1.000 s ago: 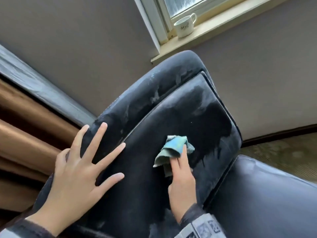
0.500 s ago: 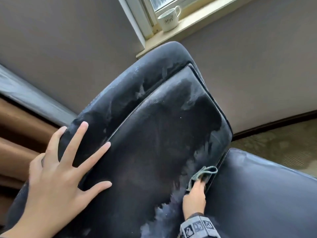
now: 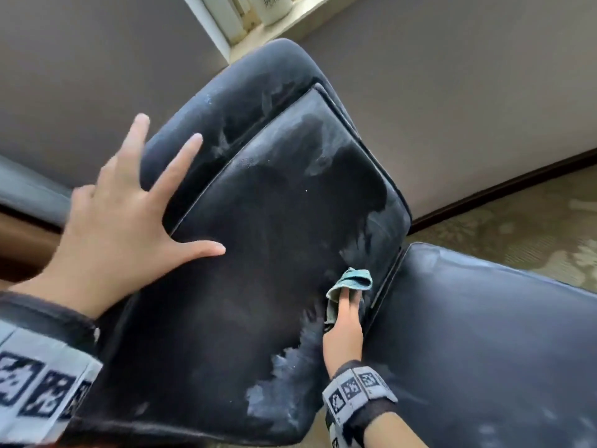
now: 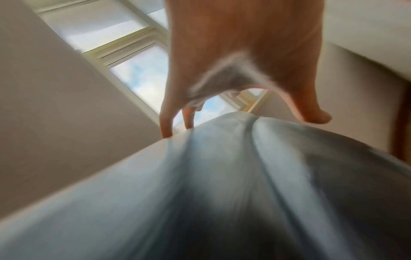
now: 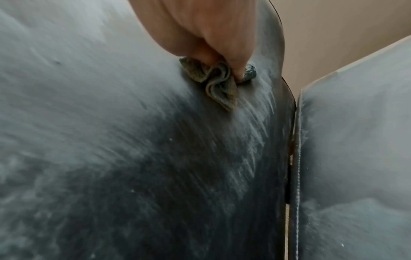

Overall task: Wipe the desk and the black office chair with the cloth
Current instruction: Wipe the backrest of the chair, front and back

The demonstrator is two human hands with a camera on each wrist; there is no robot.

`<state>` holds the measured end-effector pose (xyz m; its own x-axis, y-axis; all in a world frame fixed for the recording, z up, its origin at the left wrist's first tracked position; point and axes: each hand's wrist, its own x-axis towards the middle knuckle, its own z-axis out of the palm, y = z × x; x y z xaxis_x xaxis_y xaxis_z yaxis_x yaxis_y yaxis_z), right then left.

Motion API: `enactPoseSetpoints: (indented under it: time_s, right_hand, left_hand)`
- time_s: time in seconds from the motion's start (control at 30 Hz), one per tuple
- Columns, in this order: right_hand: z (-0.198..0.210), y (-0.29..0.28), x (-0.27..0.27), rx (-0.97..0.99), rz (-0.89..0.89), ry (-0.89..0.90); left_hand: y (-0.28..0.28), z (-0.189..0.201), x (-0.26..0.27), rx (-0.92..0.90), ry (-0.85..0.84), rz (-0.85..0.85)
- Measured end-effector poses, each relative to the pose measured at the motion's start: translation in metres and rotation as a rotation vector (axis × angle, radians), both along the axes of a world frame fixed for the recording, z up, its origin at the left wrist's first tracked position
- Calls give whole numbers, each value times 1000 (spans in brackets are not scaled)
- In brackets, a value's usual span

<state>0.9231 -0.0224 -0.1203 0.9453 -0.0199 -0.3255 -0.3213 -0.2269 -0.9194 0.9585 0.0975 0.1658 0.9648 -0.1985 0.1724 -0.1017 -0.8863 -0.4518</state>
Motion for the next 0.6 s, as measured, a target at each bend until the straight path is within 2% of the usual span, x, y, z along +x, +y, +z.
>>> enactPoseSetpoints:
  time_s: [0.13,0.2,0.3,0.4,0.53,0.6]
  right_hand:
    - [8,-2,7,84,-100,-6]
    - [21,-6,19,119,-116,-126]
    - [31,-7,44,100,-120,-304]
    - [9,-7,51,44,-122,-166]
    - [-27,-17,40,-13,-125,230]
    - [-24,-26,46,11,-156,251]
  left_hand:
    - [-26,-19,21,264,96,-15]
    - [-26,-26,17,332,126,-90]
    - [-31,-44,13,432,256,-274]
    - [-34,-53,10,409,336,-263]
    - [-33,-48,9,387,375,-234]
    - [-33,-48,8,371,391,-226]
